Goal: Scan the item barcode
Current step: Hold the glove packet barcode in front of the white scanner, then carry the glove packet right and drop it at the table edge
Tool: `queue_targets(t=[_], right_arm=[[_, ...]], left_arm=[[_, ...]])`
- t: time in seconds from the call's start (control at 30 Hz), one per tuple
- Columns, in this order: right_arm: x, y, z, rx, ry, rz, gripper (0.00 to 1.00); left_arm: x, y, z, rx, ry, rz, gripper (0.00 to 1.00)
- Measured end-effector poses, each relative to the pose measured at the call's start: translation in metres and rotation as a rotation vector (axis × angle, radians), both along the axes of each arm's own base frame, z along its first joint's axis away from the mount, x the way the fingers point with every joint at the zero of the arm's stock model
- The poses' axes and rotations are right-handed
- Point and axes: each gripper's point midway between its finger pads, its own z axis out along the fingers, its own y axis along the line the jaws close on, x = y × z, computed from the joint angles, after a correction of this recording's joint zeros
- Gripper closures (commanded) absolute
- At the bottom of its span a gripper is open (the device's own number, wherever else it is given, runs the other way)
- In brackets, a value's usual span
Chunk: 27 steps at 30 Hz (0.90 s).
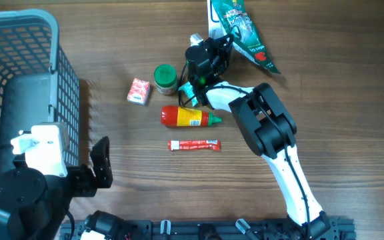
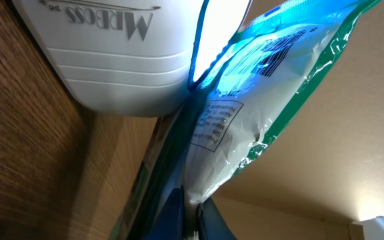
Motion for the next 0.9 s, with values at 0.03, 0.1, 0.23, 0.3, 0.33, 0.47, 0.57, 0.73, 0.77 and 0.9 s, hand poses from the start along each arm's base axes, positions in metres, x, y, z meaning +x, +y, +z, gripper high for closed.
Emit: queue_targets(t=[0.03,0.1,0.23,0.3,0.33,0.47,0.57,0.73,0.77,0.9], right_arm=[[0.000,0.000,0.000,0.000,0.000,0.000,0.96],[0.000,0.000,0.000,0.000,0.000,0.000,0.96],[0.002,0.001,0.011,0.061,-0.091,-0.004,0.96],[0.002,-0.001,0.028,0.138,-0.211,-0.015,0.96],[0.001,-0.003,0.038,0.174,-0.270,-0.023,0.96],[-0.005,-0.028,0.063,0.272,-0.433,-0.109,0.96],[-0.006,-0.051,0.073,0.281,-0.458,-0.180,0.96],[-0.012,-0.087,0.131,0.339,-0.538,-0.281,0.96],[-0.014,-0.094,0.150,0.358,-0.553,-0.300,0.96],[-0.026,-0.117,0.191,0.359,-0.466,-0.346,0.96]], left_arm=[[0.000,0.000,0.000,0.000,0.000,0.000,0.00],[0.000,0.000,0.000,0.000,0.000,0.000,0.00],[0.000,0.000,0.000,0.000,0.000,0.000,0.00],[0.000,0.000,0.000,0.000,0.000,0.000,0.00],[0.000,0.000,0.000,0.000,0.000,0.000,0.00],[0.000,0.000,0.000,0.000,0.000,0.000,0.00],[0.000,0.000,0.000,0.000,0.000,0.000,0.00],[0.000,0.000,0.000,0.000,0.000,0.000,0.00],[0.000,0.000,0.000,0.000,0.000,0.000,0.00],[0.000,0.000,0.000,0.000,0.000,0.000,0.00]])
